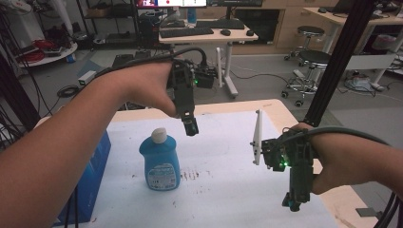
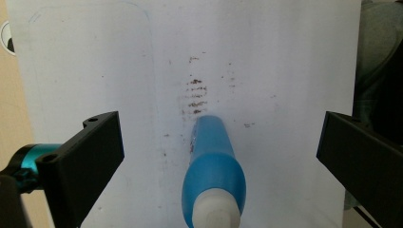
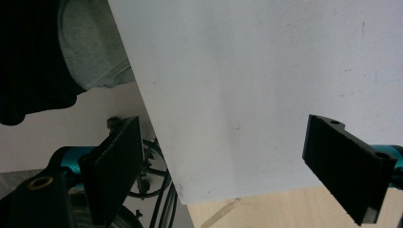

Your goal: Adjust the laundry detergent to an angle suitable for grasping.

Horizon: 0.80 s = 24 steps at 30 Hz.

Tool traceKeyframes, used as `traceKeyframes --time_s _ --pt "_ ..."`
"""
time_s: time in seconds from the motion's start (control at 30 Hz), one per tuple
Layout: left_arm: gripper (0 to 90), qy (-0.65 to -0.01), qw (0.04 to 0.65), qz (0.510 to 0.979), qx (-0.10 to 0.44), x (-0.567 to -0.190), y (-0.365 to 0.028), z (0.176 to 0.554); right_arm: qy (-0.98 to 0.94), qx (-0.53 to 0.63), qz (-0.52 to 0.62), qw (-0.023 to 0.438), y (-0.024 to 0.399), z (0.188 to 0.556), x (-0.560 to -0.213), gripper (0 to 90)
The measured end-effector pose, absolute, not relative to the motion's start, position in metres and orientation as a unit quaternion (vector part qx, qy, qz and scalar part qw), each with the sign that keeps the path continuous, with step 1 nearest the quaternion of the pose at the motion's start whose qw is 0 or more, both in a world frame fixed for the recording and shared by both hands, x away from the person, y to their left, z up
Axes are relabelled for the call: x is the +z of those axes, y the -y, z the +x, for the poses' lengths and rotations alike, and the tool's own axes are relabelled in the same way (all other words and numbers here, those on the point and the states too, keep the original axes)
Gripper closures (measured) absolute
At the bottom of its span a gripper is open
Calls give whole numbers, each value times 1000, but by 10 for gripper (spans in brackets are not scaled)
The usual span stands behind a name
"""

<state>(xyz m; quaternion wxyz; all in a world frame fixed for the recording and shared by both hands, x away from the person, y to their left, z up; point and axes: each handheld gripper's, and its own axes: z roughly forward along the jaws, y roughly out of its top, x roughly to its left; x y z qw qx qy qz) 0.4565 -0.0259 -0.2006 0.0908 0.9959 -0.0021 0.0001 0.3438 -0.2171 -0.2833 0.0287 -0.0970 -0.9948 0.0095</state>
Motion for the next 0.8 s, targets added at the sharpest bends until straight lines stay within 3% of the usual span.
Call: traceKeyframes --time_s 0.8 --pt "17 -16 87 996 8 -195 21 451 996 4 -88 14 214 342 -278 128"
